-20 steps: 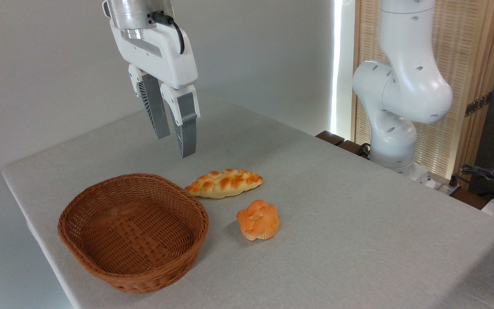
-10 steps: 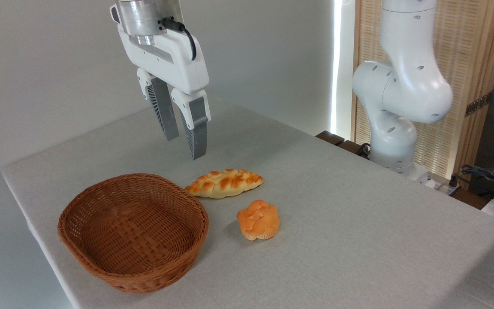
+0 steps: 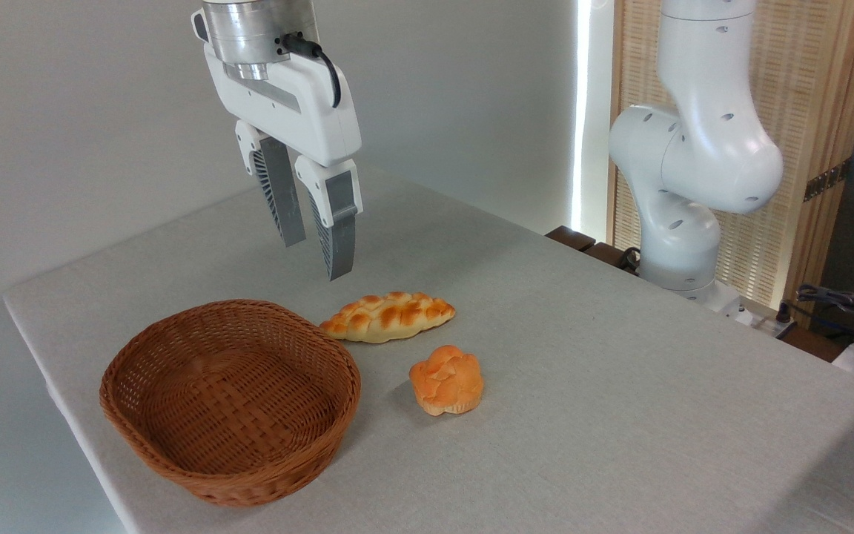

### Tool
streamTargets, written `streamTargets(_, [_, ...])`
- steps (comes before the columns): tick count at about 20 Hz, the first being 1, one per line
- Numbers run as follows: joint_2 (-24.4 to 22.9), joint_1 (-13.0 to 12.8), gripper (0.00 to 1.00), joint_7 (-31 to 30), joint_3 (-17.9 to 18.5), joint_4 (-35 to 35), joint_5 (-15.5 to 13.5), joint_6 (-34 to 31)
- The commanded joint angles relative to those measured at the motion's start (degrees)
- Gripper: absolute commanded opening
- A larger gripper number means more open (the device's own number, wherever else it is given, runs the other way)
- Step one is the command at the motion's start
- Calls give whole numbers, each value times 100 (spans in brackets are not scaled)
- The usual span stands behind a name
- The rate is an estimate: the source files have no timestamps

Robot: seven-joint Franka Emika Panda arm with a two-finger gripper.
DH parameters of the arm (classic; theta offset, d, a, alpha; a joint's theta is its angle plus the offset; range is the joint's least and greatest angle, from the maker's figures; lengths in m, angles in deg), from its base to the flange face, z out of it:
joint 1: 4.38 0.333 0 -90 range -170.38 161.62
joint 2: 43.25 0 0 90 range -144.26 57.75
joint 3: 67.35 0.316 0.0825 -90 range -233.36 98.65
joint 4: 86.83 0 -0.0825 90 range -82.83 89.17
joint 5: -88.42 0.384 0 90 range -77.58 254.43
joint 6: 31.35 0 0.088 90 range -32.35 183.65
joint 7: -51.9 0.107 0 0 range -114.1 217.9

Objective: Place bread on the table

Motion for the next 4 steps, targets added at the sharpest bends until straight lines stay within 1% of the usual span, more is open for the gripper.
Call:
streamTargets(1, [-118, 69, 100, -16, -45, 144, -35, 125])
streamTargets(4, [-118, 69, 100, -25, -45, 144, -17, 116])
